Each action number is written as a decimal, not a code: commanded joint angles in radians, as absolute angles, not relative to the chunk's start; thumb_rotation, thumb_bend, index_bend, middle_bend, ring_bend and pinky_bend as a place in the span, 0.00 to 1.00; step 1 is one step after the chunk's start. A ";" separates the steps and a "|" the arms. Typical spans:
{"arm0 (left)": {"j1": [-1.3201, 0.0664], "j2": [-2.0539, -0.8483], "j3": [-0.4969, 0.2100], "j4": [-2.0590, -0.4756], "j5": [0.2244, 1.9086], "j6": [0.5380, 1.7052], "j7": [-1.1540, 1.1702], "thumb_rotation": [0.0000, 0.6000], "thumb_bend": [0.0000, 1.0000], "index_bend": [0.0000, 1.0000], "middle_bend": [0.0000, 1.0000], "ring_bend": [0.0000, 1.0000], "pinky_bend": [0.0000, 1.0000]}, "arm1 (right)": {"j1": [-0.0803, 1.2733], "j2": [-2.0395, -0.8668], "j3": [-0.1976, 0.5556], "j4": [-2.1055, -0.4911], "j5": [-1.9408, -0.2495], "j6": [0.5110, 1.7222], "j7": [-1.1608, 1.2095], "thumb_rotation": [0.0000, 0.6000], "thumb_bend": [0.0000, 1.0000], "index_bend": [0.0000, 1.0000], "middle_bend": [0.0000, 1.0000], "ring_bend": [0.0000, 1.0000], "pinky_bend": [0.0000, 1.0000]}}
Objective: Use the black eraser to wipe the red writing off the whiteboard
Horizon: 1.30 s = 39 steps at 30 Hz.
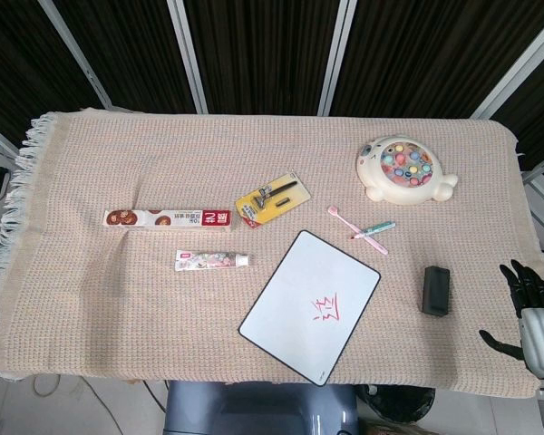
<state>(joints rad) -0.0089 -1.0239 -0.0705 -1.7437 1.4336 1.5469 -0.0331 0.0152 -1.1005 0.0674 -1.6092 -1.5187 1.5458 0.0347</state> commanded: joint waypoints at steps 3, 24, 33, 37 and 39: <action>-0.004 -1.024 -0.067 -1.748 1.443 1.558 -0.033 1.00 0.64 0.16 0.09 0.02 0.00 | 0.010 -1.096 0.064 -1.607 -1.526 1.556 0.045 1.00 0.12 0.00 0.00 0.00 0.13; -0.004 -1.029 -0.066 -1.748 1.444 1.555 -0.025 1.00 0.64 0.16 0.09 0.02 0.00 | 0.028 -1.081 0.051 -1.579 -1.535 1.512 0.083 1.00 0.12 0.00 0.00 0.00 0.13; -0.003 -1.029 -0.067 -1.752 1.446 1.560 -0.027 1.00 0.64 0.16 0.09 0.02 0.00 | 0.037 -1.093 0.049 -1.552 -1.545 1.507 0.113 1.00 0.13 0.00 0.00 0.00 0.13; -0.003 -1.029 -0.068 -1.753 1.446 1.560 -0.028 1.00 0.64 0.16 0.09 0.02 0.00 | 0.044 -1.096 0.045 -1.548 -1.536 1.483 0.141 1.00 0.11 0.00 0.00 0.00 0.13; -0.003 -1.029 -0.068 -1.755 1.446 1.560 -0.030 1.00 0.64 0.16 0.09 0.02 0.00 | 0.046 -1.096 0.047 -1.556 -1.518 1.468 0.153 1.00 0.10 0.00 0.01 0.00 0.13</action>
